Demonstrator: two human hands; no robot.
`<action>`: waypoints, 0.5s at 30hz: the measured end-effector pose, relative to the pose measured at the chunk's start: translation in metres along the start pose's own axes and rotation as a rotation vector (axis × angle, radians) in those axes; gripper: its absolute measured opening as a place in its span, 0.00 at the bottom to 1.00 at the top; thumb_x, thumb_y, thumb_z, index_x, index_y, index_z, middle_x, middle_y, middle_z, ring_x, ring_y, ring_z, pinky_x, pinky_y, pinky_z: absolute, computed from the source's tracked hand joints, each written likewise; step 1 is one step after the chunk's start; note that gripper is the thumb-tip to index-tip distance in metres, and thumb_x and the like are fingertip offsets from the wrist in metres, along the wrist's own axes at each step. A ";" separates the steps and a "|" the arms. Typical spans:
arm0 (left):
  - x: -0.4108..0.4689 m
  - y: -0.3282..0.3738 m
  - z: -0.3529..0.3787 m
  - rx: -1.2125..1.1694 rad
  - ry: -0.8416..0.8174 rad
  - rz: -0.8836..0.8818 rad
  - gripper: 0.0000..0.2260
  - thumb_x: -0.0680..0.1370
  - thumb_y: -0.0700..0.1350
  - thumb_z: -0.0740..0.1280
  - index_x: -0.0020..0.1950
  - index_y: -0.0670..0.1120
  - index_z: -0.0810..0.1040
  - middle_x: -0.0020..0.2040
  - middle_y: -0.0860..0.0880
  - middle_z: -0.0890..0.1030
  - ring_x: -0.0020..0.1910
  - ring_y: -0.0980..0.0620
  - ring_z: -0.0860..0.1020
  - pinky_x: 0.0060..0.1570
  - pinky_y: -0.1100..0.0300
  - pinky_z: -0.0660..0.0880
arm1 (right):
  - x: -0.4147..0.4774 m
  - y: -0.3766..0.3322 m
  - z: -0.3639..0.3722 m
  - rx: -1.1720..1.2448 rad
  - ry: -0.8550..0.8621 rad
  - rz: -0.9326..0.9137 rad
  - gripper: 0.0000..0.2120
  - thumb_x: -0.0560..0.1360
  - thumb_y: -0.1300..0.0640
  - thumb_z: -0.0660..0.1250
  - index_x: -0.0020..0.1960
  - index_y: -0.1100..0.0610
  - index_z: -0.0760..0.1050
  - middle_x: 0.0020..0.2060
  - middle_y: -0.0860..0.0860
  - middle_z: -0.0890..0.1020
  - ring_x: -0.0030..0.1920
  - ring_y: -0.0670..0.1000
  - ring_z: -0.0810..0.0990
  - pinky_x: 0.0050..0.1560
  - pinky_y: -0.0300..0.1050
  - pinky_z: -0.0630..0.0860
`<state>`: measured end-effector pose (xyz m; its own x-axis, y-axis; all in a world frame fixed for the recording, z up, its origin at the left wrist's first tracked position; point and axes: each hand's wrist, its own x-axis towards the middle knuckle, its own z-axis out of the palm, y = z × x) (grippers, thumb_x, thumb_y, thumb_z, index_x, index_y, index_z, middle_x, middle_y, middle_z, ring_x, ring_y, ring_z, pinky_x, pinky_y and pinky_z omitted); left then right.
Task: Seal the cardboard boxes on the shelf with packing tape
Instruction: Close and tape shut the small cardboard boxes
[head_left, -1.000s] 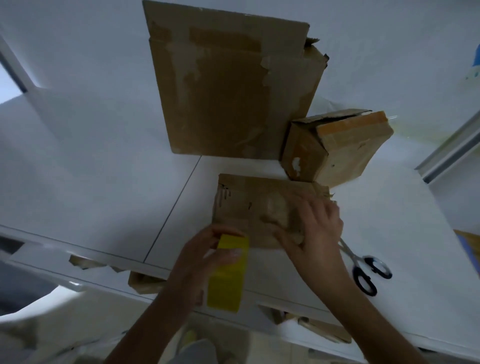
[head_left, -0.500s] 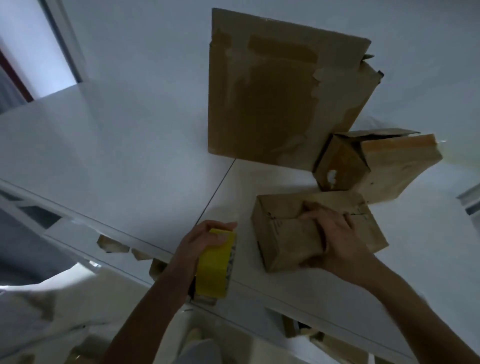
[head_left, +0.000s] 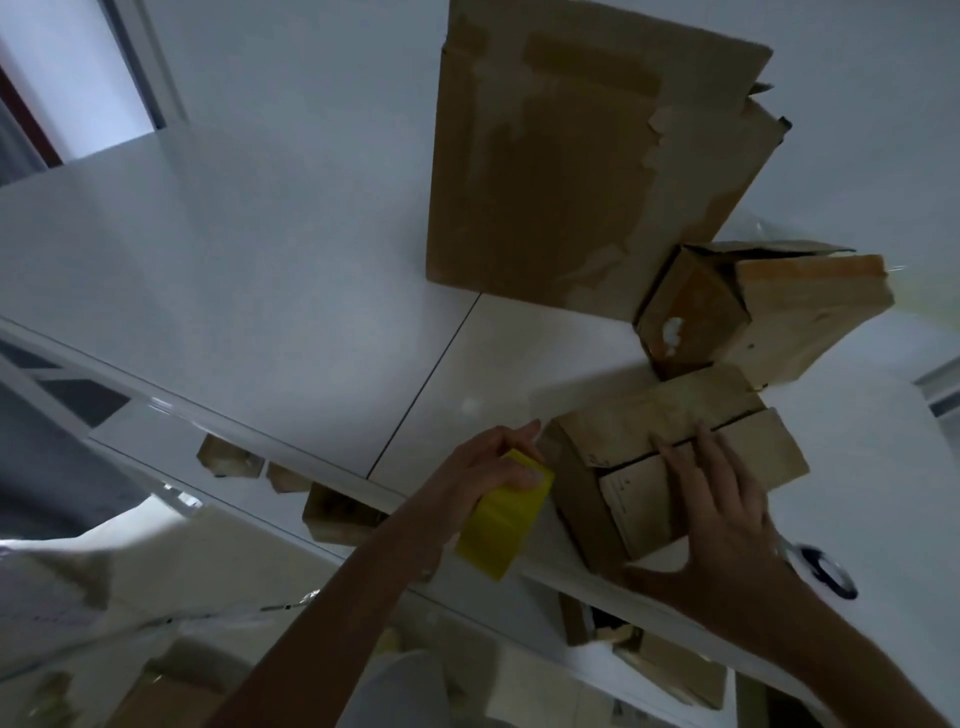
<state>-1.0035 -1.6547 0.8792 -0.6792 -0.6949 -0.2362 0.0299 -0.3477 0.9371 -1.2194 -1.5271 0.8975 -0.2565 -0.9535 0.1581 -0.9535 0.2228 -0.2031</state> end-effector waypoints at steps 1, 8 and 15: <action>0.002 -0.002 0.002 0.001 -0.001 -0.014 0.14 0.62 0.52 0.73 0.45 0.51 0.80 0.59 0.63 0.80 0.55 0.49 0.82 0.41 0.59 0.77 | -0.007 -0.007 0.006 0.055 0.037 0.036 0.58 0.53 0.27 0.71 0.75 0.53 0.59 0.75 0.63 0.58 0.73 0.62 0.55 0.63 0.72 0.63; 0.000 -0.007 0.006 0.111 0.043 0.025 0.21 0.61 0.58 0.73 0.49 0.48 0.79 0.63 0.45 0.80 0.56 0.41 0.81 0.45 0.54 0.77 | -0.025 0.006 0.035 0.146 0.087 -0.013 0.56 0.58 0.52 0.83 0.77 0.54 0.55 0.77 0.64 0.48 0.77 0.64 0.42 0.67 0.71 0.52; -0.005 -0.003 -0.002 0.198 -0.001 0.016 0.20 0.63 0.55 0.74 0.49 0.47 0.79 0.59 0.52 0.82 0.54 0.42 0.81 0.44 0.53 0.78 | -0.042 0.012 0.017 0.199 0.042 -0.151 0.44 0.69 0.38 0.67 0.78 0.50 0.54 0.79 0.58 0.48 0.78 0.63 0.42 0.70 0.67 0.52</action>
<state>-0.9988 -1.6509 0.8769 -0.6804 -0.6989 -0.2203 -0.1041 -0.2054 0.9731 -1.2171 -1.4878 0.8716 -0.1240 -0.9628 0.2401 -0.9325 0.0303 -0.3599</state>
